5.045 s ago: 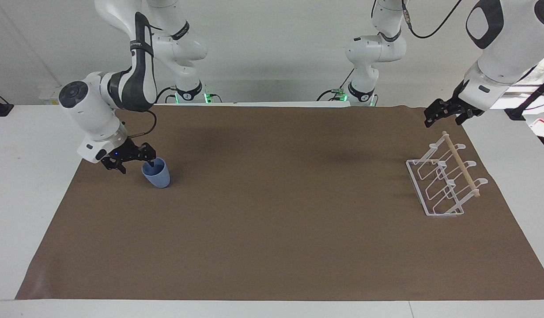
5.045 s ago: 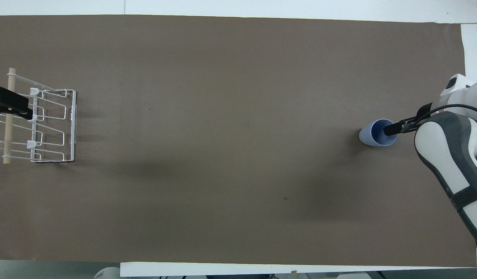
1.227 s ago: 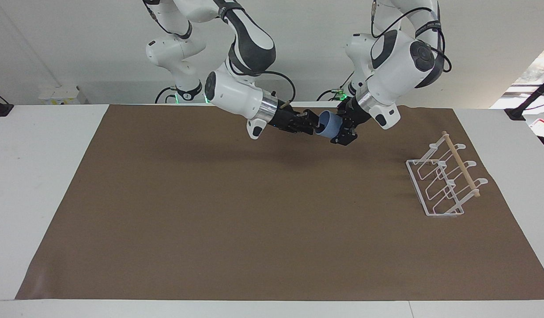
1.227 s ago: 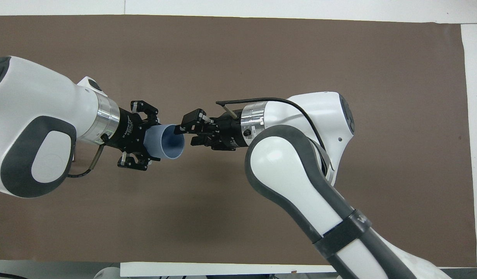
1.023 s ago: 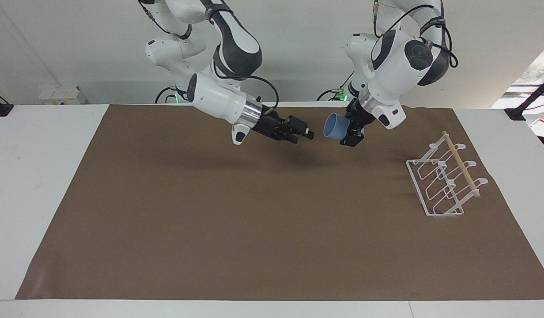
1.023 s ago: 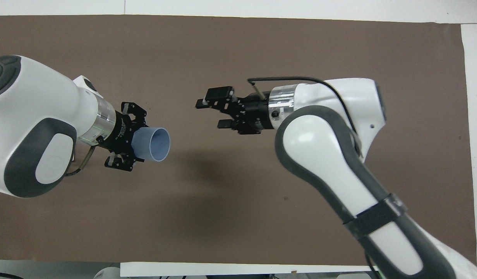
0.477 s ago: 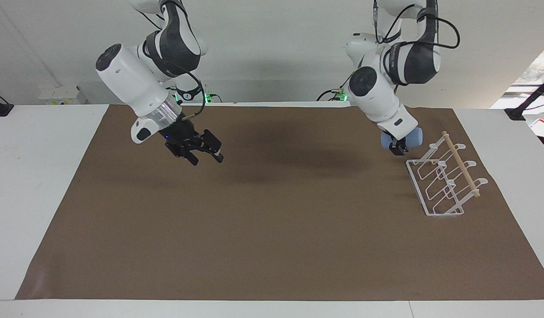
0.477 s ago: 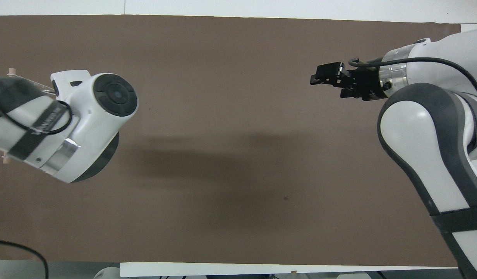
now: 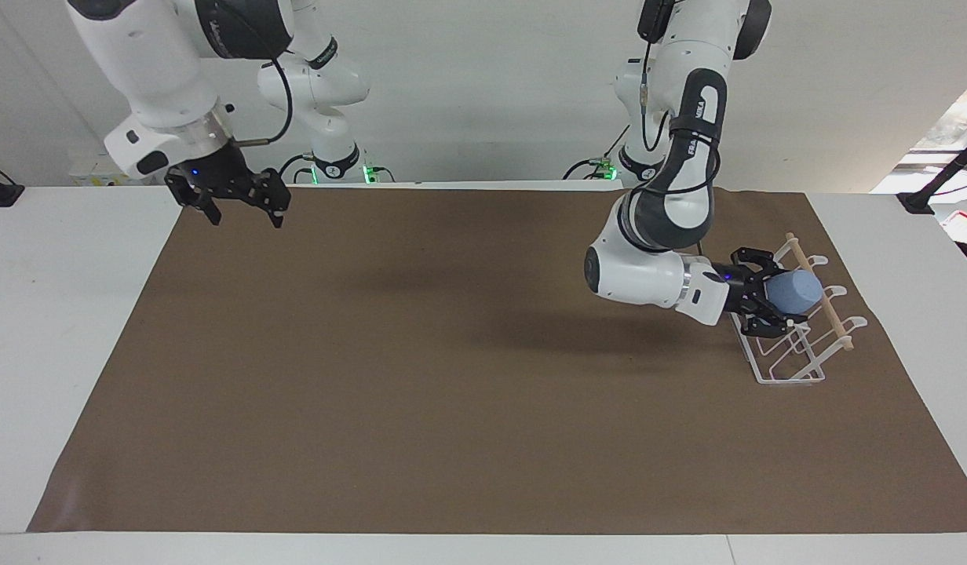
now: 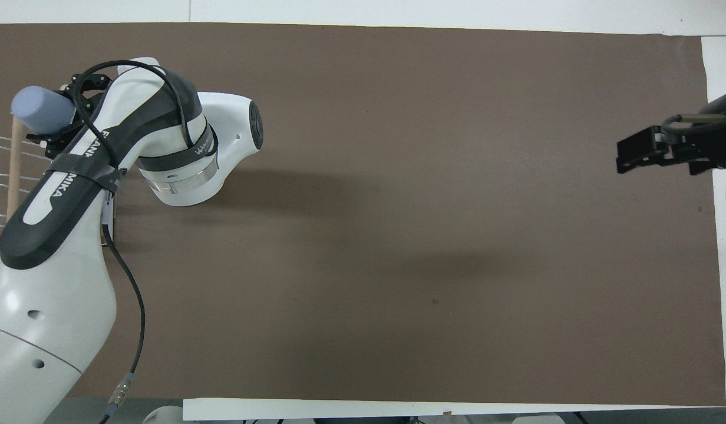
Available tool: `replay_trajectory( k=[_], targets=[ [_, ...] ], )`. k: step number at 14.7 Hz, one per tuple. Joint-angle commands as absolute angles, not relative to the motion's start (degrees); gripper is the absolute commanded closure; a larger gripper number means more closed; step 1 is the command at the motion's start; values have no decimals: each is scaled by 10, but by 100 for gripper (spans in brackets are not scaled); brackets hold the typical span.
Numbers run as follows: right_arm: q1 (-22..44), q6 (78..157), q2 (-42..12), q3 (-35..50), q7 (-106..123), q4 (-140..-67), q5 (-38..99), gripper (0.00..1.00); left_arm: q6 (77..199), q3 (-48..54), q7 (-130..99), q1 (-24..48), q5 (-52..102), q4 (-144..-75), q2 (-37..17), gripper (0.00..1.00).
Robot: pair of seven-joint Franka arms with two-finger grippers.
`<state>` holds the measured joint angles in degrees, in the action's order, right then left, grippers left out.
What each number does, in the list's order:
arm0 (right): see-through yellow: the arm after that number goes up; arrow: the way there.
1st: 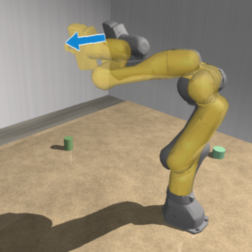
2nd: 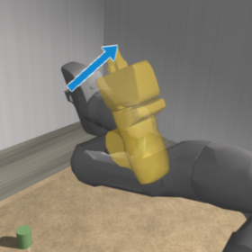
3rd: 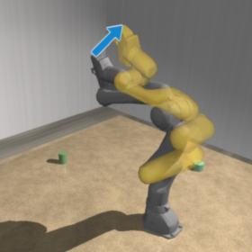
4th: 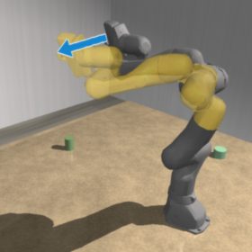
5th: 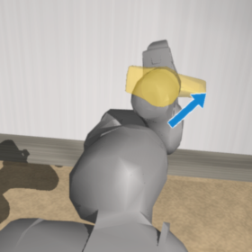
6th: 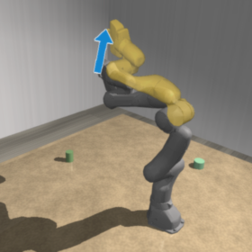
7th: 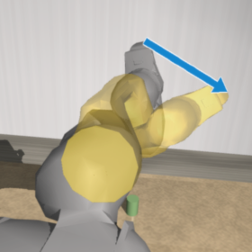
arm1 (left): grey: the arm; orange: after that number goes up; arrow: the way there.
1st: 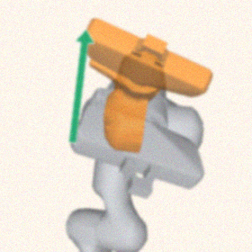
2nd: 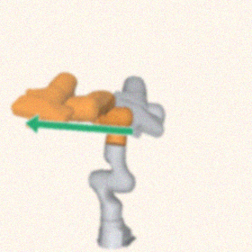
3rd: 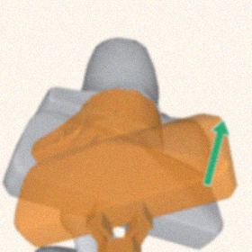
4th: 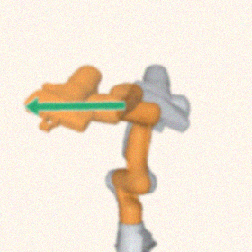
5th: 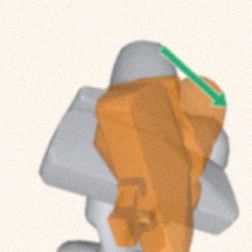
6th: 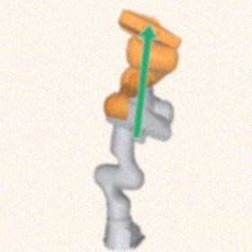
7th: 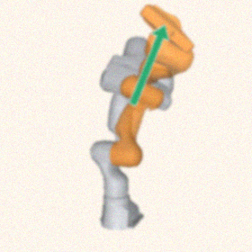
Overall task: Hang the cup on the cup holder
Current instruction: 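Lower the cup onto the rack peg with the left gripper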
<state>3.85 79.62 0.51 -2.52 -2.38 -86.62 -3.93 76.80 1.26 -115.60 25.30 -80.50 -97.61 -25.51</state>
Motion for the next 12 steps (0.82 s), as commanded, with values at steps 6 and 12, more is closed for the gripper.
replay_trajectory(
  k=[6,12],
  targets=[
    [1,766,32,-14,16,-905,-54,0,712,14,-1239,215,-868,-1022,-283,100],
    [-5,796,33,-15,19,-905,-54,0,759,15,-1278,212,-827,-1028,-281,100]
  ],
)
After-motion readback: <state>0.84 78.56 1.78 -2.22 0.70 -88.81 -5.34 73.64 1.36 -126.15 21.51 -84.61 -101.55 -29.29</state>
